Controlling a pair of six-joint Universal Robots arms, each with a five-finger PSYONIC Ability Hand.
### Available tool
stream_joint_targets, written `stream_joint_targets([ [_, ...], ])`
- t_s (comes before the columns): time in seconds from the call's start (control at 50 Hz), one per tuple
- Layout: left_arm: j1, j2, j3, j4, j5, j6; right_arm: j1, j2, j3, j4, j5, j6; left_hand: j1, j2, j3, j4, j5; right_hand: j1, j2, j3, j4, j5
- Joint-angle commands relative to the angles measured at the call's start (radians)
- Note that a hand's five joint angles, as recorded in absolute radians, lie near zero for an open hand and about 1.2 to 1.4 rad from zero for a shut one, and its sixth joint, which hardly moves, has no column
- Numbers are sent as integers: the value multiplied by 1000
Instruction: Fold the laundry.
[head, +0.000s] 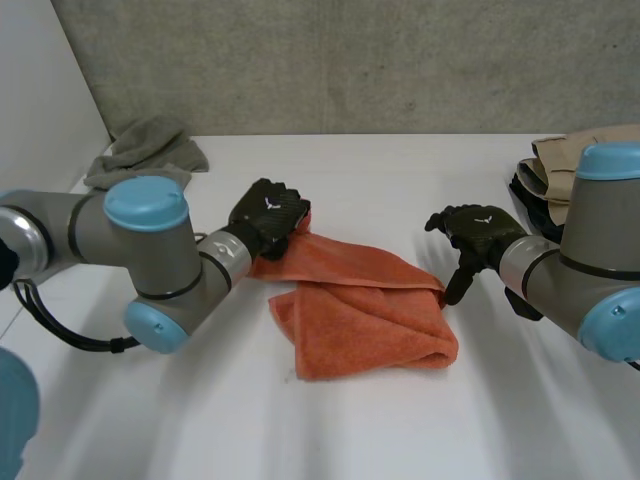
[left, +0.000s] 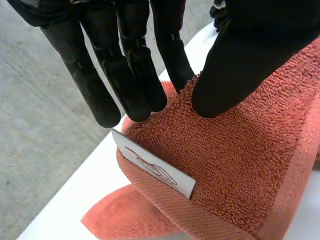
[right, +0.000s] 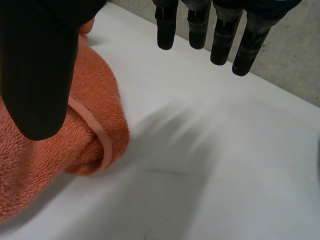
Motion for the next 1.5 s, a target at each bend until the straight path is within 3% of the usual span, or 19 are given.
stream_joint_targets([
  [0.02,-17,198,-38,-98,-35,-20,-2,-21,-10,50,-10,-40,272,204,207,198,250,-29,-49,-46,-66,-60],
  [0.12,-41,361,-48,-121,-43,-98,-2,-4,-55,122,-22,-75,272,204,207,198,250,-29,-49,-46,-66,-60],
  [0.18,-42,431,-48,-125,-43,-133,0,28,-79,156,-82,-63,272,204,207,198,250,-29,-49,-46,-66,-60],
  [0.36,-57,566,-51,-131,-40,-145,11,123,-154,177,-290,205,272,204,207,198,250,-29,-49,-46,-66,-60],
  [0.5,-74,612,-54,-146,-41,-144,15,223,-224,179,-352,326,272,204,207,198,250,-29,-49,-46,-66,-60],
  [0.56,-70,609,-51,-143,-44,-144,17,238,-231,171,-363,345,272,204,207,198,250,1000,980,983,962,968],
  [0.58,-68,608,-48,-141,-44,-144,17,234,-246,155,-351,351,272,204,207,198,250,1191,1171,1174,1153,1159],
  [0.62,-61,596,-35,-137,-44,-139,17,223,-282,128,-332,359,272,204,207,198,250,1193,1173,1176,1155,1161],
  [0.76,31,501,113,-31,-99,-136,12,6,-348,-164,-37,336,272,204,207,198,250,1193,1173,1176,1155,1161],
  [0.84,82,467,179,56,-162,-142,17,-107,-256,-337,27,285,272,204,207,198,250,1193,1173,1176,1155,1161],
  [1.0,82,436,102,129,-178,-153,27,-289,27,-442,31,109,272,204,207,198,250,1193,1173,1176,1155,1161],
  [1.16,78,421,-143,141,-165,-170,103,-294,301,-390,45,-41,272,204,207,198,250,1193,1173,1176,1155,1161],
  [1.2,73,395,-198,141,-165,-172,129,-282,338,-369,47,-55,272,204,207,198,250,993,973,976,955,961],
  [1.22,68,384,-220,141,-165,-172,145,-253,364,-338,47,-68,272,204,207,198,250,596,576,579,558,565],
  [1.26,62,378,-237,141,-165,-172,152,-236,370,-302,50,-66,272,204,207,198,250,300,281,283,263,269],
  [1.44,62,399,-306,132,-169,-175,153,-305,249,-170,38,-72,272,204,207,198,250,172,152,155,135,141],
  [1.5,65,474,-359,130,-164,-173,152,-311,159,-107,28,-100,272,204,207,198,250,155,135,138,117,123],
])
